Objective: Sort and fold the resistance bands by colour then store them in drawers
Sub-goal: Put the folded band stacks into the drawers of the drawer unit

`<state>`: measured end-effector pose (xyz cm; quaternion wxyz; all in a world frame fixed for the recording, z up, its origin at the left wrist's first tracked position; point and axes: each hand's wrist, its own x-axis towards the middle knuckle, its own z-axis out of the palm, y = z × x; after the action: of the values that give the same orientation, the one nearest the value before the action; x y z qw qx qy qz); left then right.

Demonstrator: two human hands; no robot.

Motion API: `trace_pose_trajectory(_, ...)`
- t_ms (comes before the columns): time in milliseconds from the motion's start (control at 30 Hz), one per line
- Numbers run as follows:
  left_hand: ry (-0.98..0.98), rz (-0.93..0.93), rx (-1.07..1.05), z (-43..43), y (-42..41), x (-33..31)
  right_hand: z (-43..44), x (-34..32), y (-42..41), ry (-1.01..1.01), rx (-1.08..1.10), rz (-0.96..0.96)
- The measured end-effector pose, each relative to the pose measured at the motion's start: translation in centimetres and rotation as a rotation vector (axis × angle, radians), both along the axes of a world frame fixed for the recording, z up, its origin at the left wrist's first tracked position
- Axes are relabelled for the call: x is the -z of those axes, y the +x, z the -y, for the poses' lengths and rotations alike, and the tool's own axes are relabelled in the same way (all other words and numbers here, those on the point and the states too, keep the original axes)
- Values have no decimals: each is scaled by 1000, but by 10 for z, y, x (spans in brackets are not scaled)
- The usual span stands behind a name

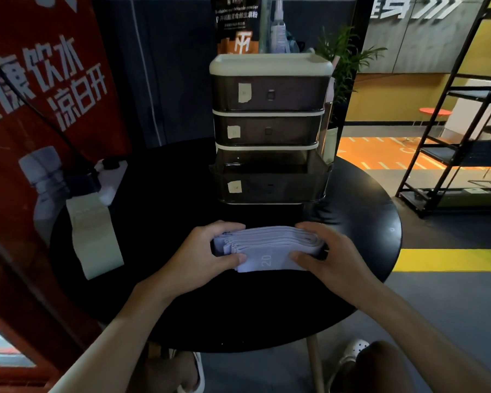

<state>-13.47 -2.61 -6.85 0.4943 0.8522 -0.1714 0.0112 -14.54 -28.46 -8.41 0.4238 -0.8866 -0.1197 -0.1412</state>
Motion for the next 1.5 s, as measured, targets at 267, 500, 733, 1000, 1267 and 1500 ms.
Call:
trace_pose_trajectory(267,-129,123,-63,0,2,-72,4,-75,1,42,-15,59)
trace_pose_trajectory(500,-23,320,-137,7,47,-129,-3,-133,40,43,13,172)
trace_pose_trajectory(733,118,298,-138,16,99,-118,-4,-123,93,-43,87,20)
trace_pose_trajectory(1000,236,213,-125,20,124,-100,2,-109,114,-143,237,-99)
trace_pose_trajectory(1267,401,120,-135,23,137,-96,0,-107,119,-226,220,-167)
trace_pose_trajectory(1500,218,134,-95,19,125,-95,6,-107,116,-131,121,-129)
